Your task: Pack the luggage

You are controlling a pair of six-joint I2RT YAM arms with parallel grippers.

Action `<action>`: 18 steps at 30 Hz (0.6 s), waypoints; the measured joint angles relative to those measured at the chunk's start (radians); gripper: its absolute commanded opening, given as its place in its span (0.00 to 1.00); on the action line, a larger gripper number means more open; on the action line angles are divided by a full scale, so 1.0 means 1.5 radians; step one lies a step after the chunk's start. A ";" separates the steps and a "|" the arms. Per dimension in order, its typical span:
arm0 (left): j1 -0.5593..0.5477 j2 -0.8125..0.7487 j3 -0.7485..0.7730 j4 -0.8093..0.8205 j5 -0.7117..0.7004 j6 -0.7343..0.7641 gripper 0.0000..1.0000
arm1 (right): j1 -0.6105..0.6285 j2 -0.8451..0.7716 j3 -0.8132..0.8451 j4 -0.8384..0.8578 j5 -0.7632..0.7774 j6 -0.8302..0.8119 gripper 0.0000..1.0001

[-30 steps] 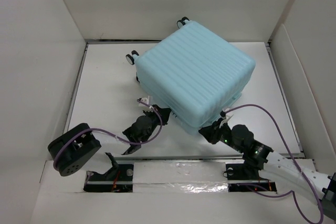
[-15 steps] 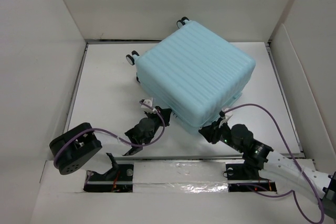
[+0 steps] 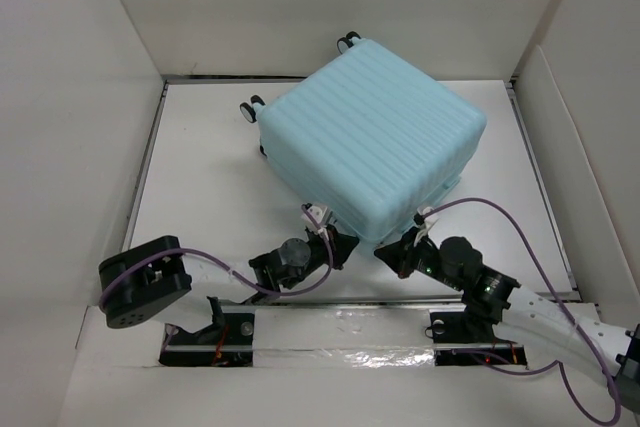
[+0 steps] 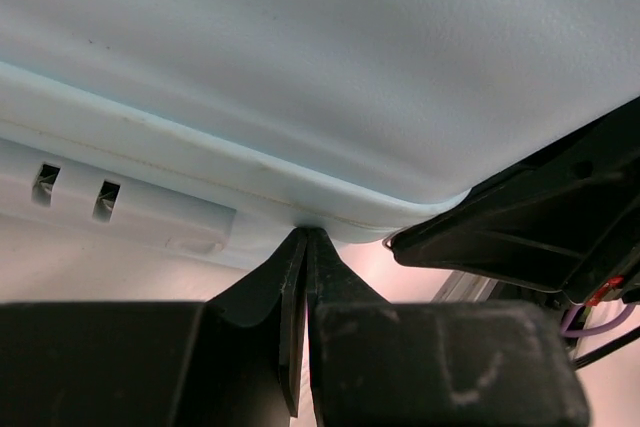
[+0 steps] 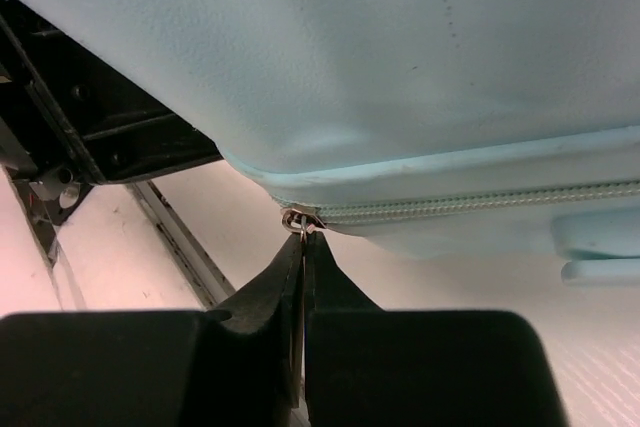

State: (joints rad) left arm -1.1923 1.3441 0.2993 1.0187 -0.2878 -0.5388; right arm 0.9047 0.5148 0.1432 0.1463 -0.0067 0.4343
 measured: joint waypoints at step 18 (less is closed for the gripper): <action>-0.001 0.231 0.201 0.049 0.020 0.015 0.00 | 0.071 0.020 0.109 -0.193 0.118 -0.010 0.00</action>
State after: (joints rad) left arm -1.1931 1.6909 0.6003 1.0924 -0.2573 -0.5163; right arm 1.0107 0.5442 0.3073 -0.1432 0.1703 0.4191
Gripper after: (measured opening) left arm 0.003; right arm 0.011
